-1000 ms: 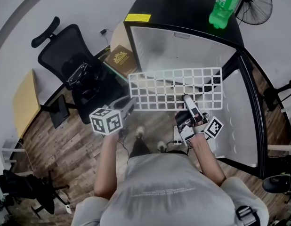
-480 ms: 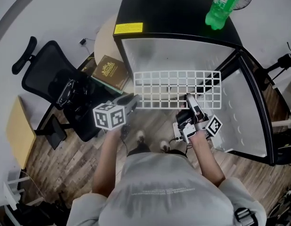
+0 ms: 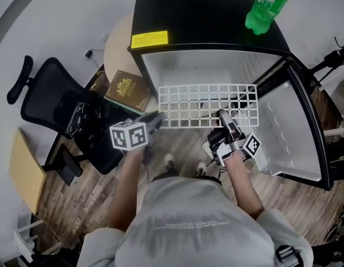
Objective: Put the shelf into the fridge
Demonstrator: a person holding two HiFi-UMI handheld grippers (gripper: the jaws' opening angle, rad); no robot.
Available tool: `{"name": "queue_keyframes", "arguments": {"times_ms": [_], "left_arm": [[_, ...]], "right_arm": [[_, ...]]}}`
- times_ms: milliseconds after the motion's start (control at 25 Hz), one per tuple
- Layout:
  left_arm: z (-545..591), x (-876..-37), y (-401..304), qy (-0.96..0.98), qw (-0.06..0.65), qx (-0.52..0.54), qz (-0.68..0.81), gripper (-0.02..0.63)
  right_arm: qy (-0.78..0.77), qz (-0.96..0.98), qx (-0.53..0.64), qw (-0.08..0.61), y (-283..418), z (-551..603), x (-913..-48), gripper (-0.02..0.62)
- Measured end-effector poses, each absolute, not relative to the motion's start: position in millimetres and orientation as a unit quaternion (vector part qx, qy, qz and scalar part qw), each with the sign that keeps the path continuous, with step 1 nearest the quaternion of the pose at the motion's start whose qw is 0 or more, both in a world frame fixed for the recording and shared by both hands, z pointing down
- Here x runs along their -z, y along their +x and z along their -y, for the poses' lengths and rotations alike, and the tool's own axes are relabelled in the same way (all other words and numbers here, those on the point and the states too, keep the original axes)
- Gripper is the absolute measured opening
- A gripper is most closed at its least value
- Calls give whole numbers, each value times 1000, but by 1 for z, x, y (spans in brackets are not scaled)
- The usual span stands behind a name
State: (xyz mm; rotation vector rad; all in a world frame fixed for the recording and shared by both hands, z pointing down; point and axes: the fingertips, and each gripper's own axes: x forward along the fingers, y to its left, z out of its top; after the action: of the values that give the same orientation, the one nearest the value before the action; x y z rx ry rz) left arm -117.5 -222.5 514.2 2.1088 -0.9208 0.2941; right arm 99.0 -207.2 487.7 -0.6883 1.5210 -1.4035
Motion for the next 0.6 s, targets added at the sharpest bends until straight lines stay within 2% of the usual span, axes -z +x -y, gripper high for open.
{"name": "queue_keyframes", "arguments": {"times_ms": [600], "left_arm": [[237, -517, -121, 821, 414, -100, 379, 75]], "right_arm": [[-291, -572, 608, 468, 99, 225, -513, 61]]}}
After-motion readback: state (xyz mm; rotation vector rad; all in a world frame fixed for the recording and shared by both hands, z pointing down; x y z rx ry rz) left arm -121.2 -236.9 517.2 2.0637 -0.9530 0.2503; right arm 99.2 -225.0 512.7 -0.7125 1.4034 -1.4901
